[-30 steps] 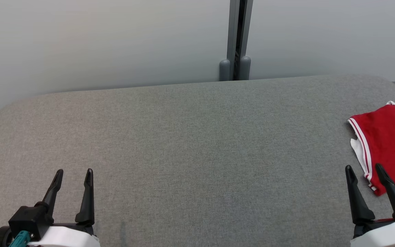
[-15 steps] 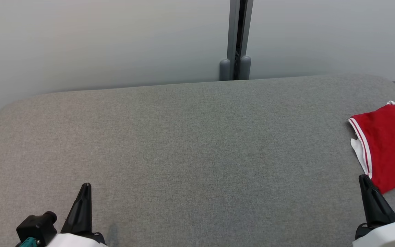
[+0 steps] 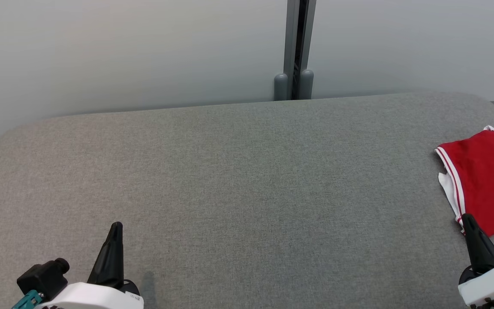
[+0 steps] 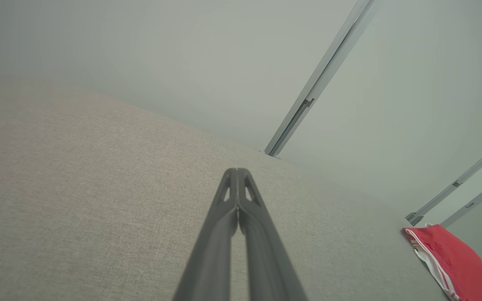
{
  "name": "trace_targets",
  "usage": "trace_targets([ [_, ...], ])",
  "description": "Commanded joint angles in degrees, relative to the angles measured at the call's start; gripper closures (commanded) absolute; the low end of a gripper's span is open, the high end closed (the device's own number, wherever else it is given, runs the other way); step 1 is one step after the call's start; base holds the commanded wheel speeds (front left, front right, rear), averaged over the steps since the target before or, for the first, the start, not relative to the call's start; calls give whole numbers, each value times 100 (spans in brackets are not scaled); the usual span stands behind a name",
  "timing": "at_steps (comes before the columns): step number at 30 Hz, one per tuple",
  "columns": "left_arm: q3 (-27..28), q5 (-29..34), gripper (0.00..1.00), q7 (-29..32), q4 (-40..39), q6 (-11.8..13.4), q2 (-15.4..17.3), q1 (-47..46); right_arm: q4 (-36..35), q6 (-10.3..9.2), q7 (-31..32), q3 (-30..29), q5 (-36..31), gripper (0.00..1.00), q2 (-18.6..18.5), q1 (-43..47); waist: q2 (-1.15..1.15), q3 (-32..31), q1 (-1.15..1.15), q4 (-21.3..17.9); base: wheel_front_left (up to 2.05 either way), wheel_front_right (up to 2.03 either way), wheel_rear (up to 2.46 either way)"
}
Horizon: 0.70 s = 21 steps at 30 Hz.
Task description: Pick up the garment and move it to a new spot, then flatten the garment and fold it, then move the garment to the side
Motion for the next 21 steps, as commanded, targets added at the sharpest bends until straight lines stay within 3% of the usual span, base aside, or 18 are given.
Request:
trace_targets([
  [1,20,-221,100,-46,-17,-68,23,-203,16,0,79,-90,247,100,-77,-196,0,1,0,-1,0,0,0],
  [21,-47,-1629,100,-166,269,-403,-238,-495,677,0,592,-539,1783,100,-159,-671,0,12,0,-12,0,0,0],
])
